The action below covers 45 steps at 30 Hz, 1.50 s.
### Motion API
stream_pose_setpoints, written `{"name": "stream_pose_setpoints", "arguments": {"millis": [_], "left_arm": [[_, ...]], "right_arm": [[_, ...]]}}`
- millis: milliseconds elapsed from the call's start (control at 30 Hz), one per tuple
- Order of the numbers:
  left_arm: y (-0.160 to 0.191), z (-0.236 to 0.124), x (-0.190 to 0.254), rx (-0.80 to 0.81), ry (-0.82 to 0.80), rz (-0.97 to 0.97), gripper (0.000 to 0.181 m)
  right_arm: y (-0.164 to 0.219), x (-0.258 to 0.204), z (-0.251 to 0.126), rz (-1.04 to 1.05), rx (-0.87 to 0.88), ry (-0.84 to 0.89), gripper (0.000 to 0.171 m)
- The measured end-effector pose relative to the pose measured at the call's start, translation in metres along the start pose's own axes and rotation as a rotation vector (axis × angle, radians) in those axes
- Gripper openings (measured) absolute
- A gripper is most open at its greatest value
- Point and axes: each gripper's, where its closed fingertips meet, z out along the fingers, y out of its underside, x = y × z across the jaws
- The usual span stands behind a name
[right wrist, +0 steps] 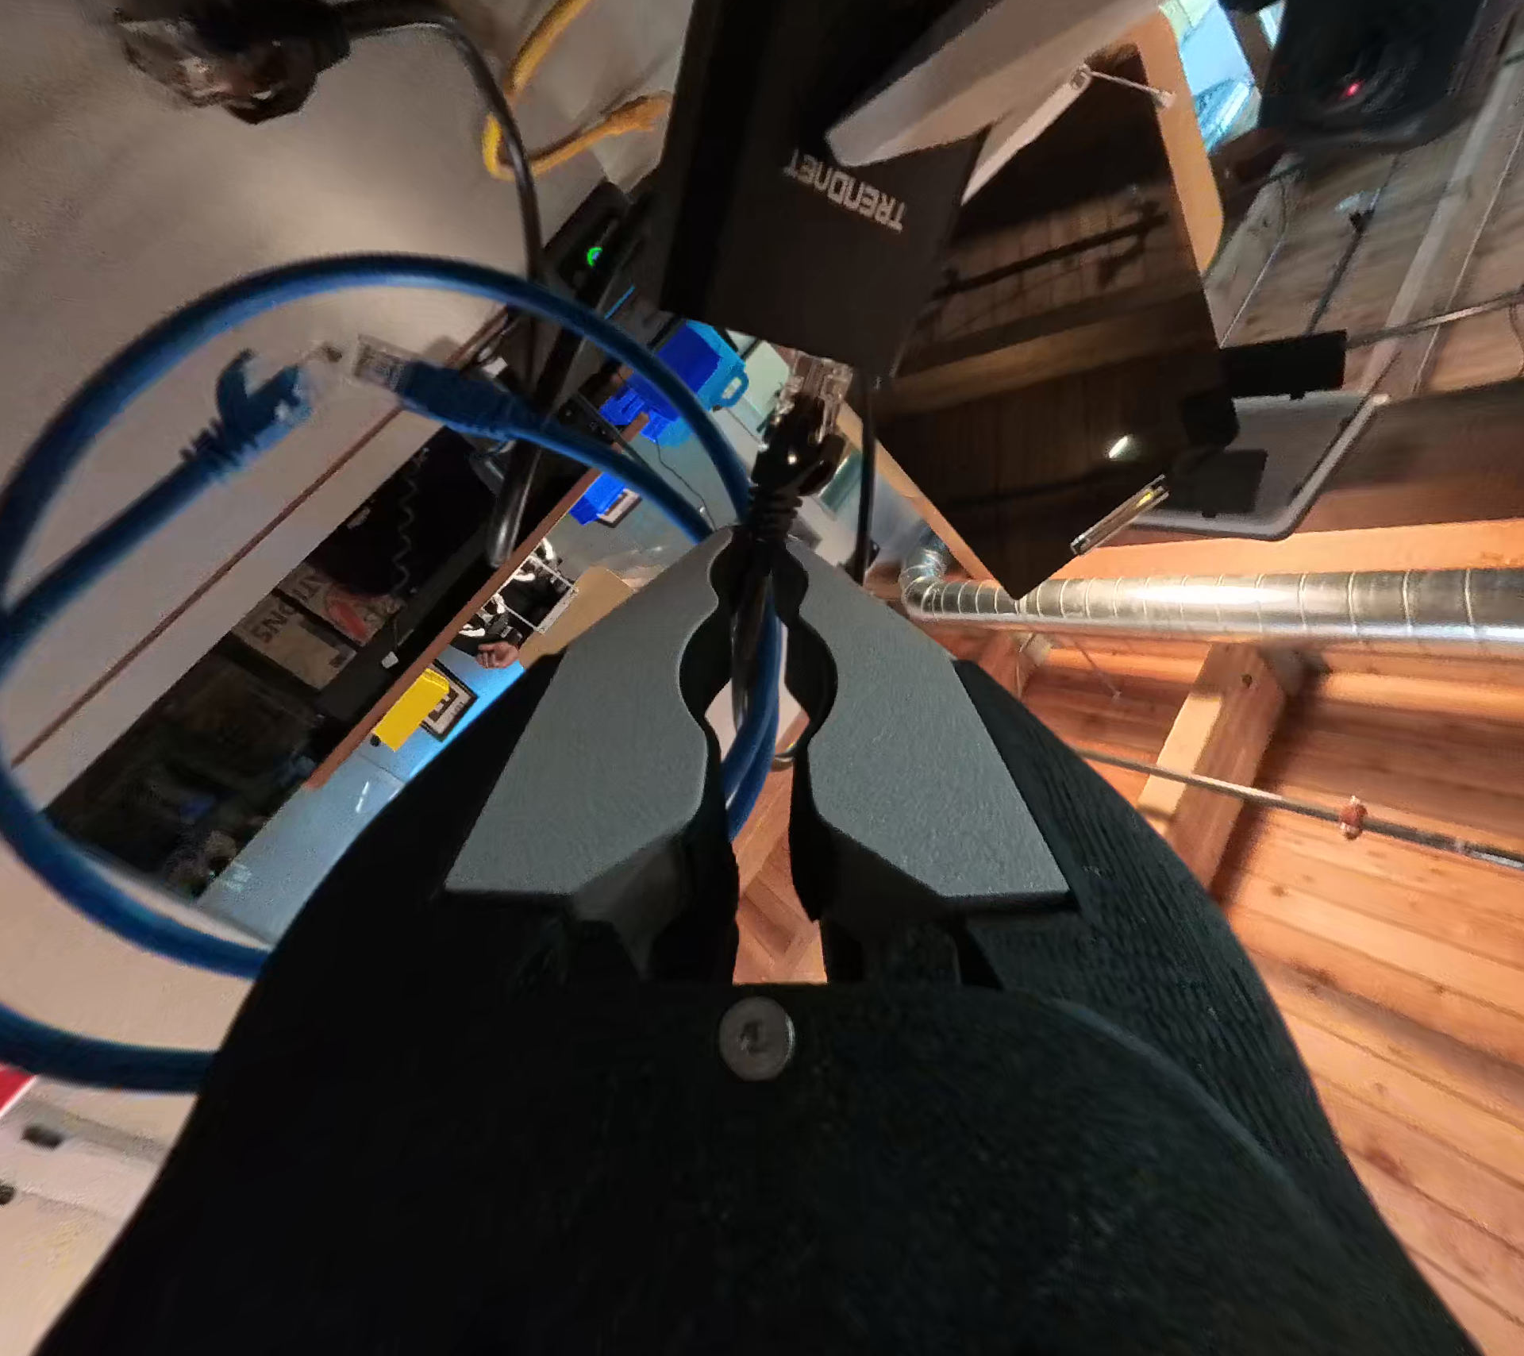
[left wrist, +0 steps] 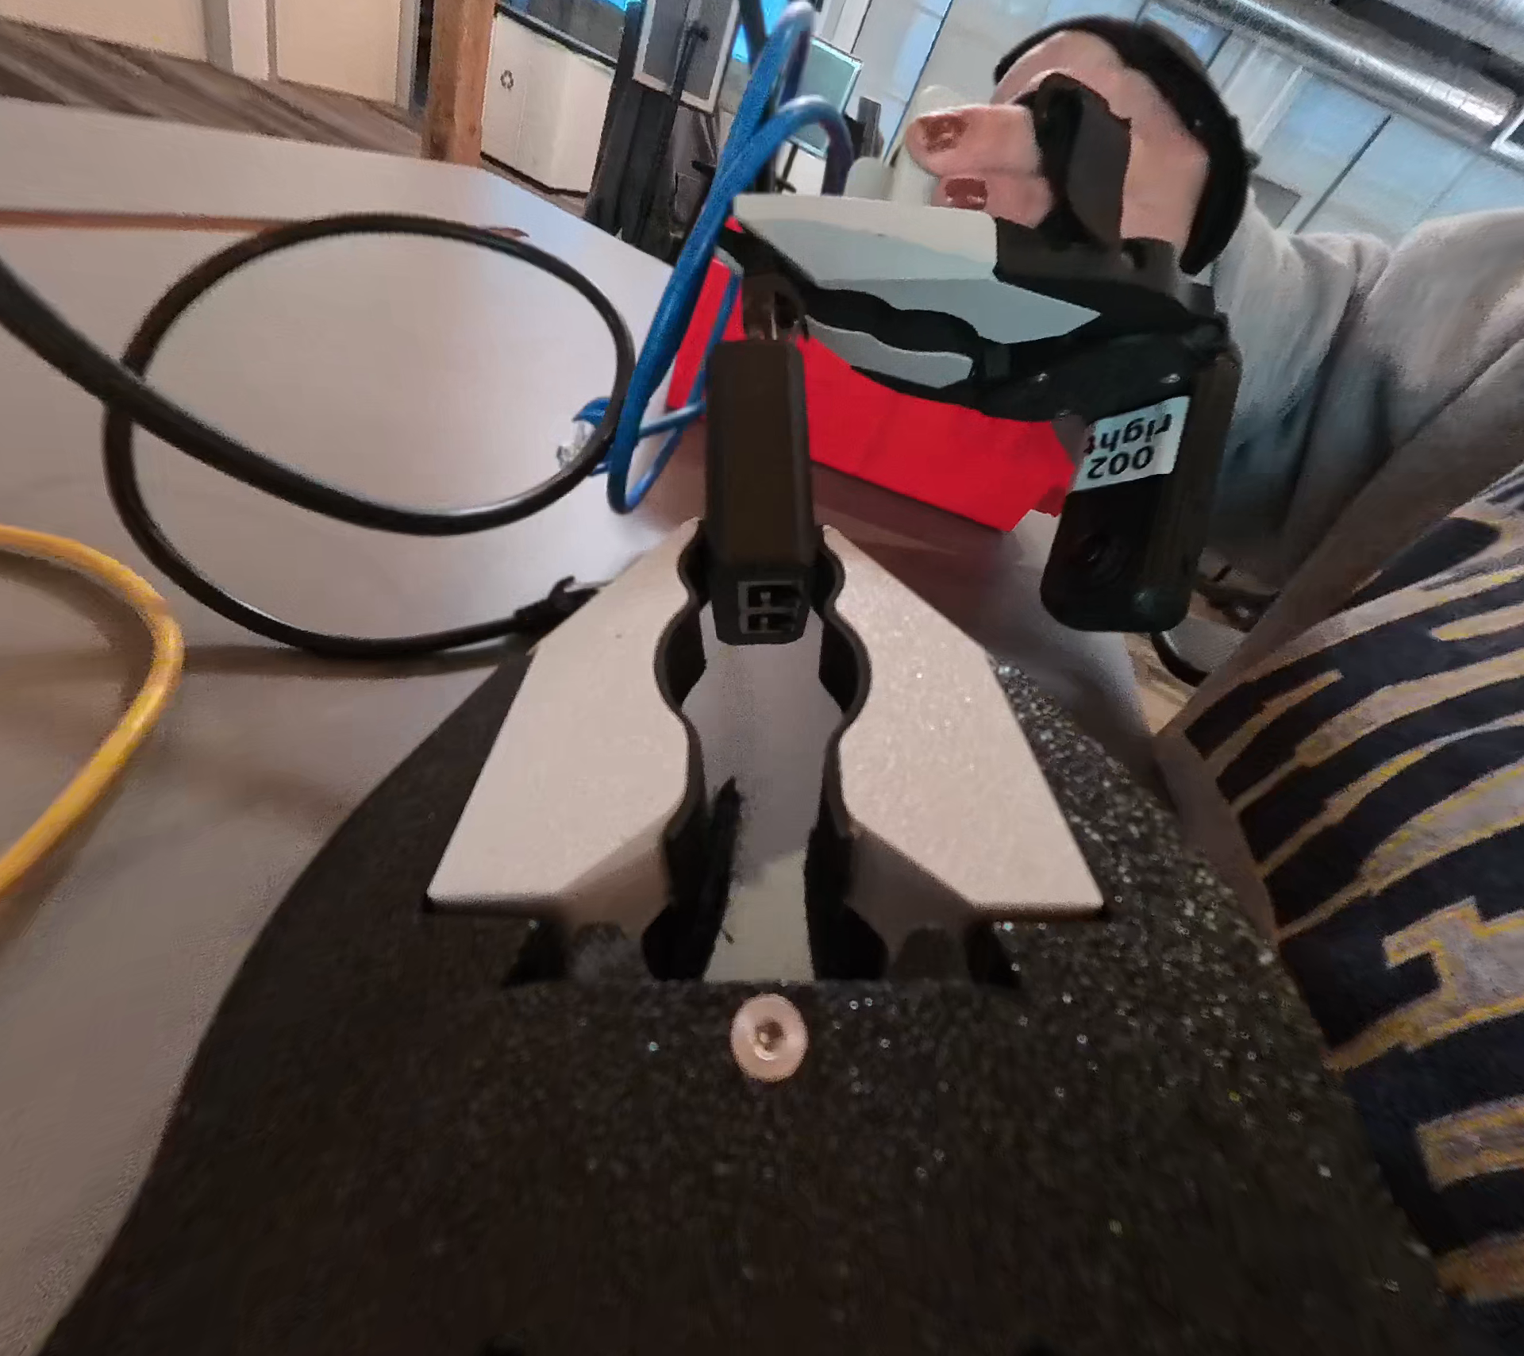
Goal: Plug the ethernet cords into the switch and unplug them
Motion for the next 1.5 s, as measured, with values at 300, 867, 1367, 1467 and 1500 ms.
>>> {"name": "stream_pose_setpoints", "arguments": {"millis": [300, 867, 1367, 1467, 1500], "left_arm": [[0.002, 0.003, -0.004, -0.003, 0.007, -0.089, 0.021], [0.005, 0.006, 0.002, -0.024, 0.026, -0.058, 0.02], [0.012, 0.001, -0.01, -0.09, 0.055, -0.179, 0.021], [0.019, -0.003, -0.016, -0.148, 0.032, -0.184, 0.02], [0.022, -0.004, -0.018, -0.166, 0.019, -0.179, 0.02]], "right_arm": [[-0.001, -0.005, 0.003, 0.014, 0.002, -0.065, 0.003], [-0.011, 0.011, 0.009, 0.219, -0.027, -0.084, 0.001], [-0.124, -0.052, -0.035, 0.358, 0.327, -0.342, 0.0], [-0.118, -0.058, -0.031, 0.543, 0.279, -0.427, 0.002], [-0.114, -0.061, -0.028, 0.614, 0.251, -0.449, 0.003]]}}
